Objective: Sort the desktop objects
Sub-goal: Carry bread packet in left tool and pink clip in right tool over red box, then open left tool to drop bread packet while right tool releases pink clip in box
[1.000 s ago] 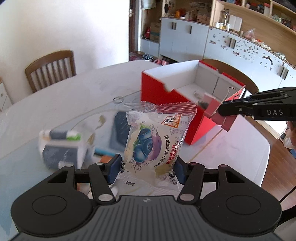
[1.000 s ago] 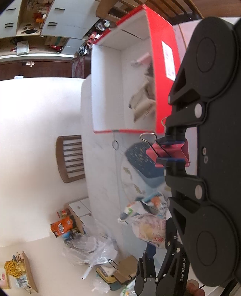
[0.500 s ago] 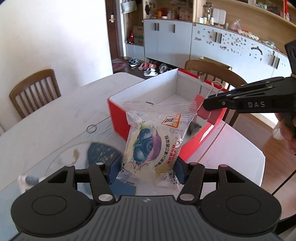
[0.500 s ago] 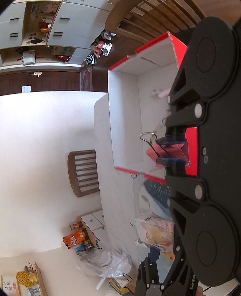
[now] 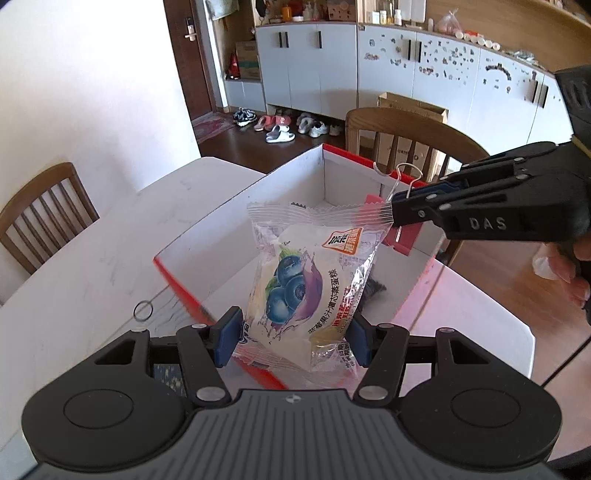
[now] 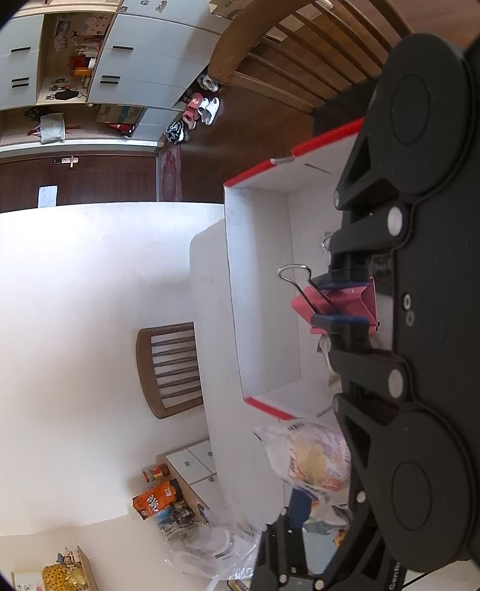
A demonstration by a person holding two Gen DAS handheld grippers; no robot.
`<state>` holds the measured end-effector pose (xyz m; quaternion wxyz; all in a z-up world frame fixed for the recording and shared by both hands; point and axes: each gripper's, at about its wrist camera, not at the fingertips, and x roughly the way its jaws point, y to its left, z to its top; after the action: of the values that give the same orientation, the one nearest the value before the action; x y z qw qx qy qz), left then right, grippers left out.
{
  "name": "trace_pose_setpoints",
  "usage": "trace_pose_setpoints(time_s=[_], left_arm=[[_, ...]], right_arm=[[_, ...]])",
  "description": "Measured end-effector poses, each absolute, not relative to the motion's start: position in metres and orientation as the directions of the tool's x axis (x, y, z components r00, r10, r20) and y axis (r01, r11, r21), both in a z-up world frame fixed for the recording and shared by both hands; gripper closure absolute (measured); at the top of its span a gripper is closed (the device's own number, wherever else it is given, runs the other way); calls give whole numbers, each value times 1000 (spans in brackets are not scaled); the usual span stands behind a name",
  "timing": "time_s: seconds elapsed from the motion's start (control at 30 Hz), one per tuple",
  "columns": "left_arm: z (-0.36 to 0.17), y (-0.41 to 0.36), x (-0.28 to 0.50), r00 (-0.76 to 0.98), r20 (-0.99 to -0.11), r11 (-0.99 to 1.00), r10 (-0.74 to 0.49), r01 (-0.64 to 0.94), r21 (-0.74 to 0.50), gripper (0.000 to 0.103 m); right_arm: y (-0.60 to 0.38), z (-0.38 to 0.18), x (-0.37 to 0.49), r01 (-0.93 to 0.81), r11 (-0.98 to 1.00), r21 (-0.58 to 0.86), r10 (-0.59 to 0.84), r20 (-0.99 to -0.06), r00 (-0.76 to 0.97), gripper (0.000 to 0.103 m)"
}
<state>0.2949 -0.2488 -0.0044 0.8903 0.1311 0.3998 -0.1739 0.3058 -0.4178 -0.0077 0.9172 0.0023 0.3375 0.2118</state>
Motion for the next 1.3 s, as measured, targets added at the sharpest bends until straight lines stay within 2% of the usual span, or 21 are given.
trace_pose_setpoints(time_s=[0.1,0.17,0.73,1.3], left_arm=[[-9,-258,314,604,-773,903,-194,418,100,44],[-12,-264,325,593,-783,900,-185,423,108,44],[-62,-301,413,479,-876,851,-58,482,207,44],[-102,-320,445,356,-934,816,-5,542,202,44]], right_arm=[[-422,-12,312,-387,912,135,381,-626,680,93],[-425,-16,319,-387,912,136,381,-634,673,101],[-441,-55,346,-378,921,98,326,-723,609,102],[-433,-73,347,-411,907,86,319,-778,541,102]])
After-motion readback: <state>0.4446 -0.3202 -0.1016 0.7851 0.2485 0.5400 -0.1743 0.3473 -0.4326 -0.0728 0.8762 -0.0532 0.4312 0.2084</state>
